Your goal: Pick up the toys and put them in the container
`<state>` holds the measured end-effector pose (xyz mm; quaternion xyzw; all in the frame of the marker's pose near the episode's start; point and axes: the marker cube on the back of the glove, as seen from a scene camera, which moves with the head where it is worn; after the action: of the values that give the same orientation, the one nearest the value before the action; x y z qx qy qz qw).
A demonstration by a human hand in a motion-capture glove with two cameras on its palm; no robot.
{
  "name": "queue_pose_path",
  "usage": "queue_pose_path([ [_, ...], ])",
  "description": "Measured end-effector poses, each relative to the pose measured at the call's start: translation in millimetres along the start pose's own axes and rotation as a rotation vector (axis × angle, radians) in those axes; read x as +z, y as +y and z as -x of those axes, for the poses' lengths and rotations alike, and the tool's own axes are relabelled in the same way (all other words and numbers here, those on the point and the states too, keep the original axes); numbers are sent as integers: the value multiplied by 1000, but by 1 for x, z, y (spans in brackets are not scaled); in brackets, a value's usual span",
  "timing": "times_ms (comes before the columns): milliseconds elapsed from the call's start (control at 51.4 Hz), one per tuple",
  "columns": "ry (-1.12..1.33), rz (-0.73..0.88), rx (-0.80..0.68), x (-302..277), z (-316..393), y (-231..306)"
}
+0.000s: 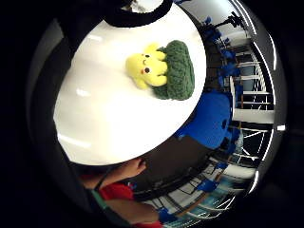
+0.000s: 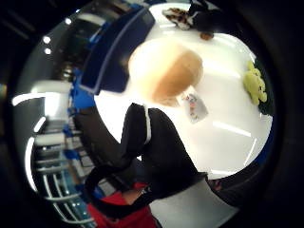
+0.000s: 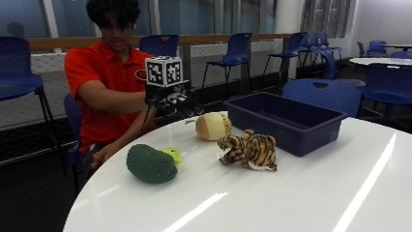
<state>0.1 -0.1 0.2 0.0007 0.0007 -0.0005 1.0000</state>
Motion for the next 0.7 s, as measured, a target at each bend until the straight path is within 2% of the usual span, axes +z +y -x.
queue_pose_path([
  [409,-29,0,-8,-1,-7,3],
  [701,-107,35,-60,5,12,-18],
])
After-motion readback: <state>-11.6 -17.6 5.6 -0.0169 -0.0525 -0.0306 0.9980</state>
